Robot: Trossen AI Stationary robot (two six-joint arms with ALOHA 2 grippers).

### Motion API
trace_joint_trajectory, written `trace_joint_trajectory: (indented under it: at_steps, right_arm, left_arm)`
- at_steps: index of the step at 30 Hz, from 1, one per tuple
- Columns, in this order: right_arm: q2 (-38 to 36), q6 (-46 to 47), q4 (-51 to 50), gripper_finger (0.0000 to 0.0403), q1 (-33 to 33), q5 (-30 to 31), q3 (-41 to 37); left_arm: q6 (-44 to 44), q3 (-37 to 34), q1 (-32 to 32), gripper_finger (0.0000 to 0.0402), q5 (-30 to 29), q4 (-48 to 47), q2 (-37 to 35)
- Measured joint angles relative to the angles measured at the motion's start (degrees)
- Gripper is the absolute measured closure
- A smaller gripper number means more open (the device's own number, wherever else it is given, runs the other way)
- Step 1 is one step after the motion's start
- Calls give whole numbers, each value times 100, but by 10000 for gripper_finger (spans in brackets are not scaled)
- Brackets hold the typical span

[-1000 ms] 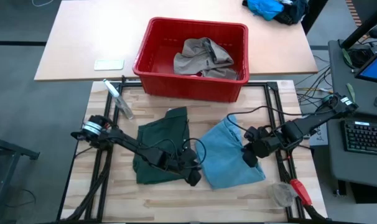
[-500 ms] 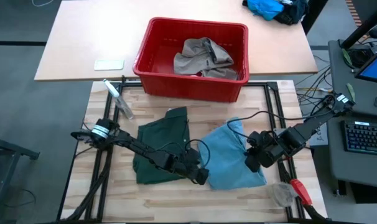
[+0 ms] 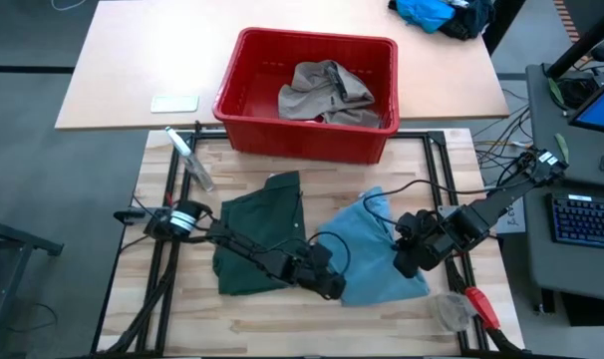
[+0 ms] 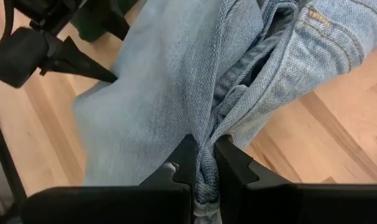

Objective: Fold Laundry from Bin
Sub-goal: Stack the blue jeans on top of the green polo shirt

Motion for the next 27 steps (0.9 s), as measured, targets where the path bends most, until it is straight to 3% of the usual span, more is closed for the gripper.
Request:
trace_joint_trajectory:
  at_steps: [11, 15, 19, 25, 27]
  right_arm:
    - [22, -81, 7, 379, 0, 18, -29]
    - [22, -86, 18, 379, 37, 91, -59]
    - [22, -90, 46, 379, 63, 133, -61]
    - [22, -88, 49, 379, 74, 225, -117]
    - [22, -88, 47, 379, 75, 224, -127]
  left_arm:
    - [-8, 516, -11, 93, -420, -103, 472]
    - [108, 505, -15, 118, -564, -67, 496]
    - [241, 496, -15, 186, -711, -3, 510]
    - [720, 477, -40, 350, -1129, 291, 527]
    - [836, 491, -72, 384, -1278, 316, 529]
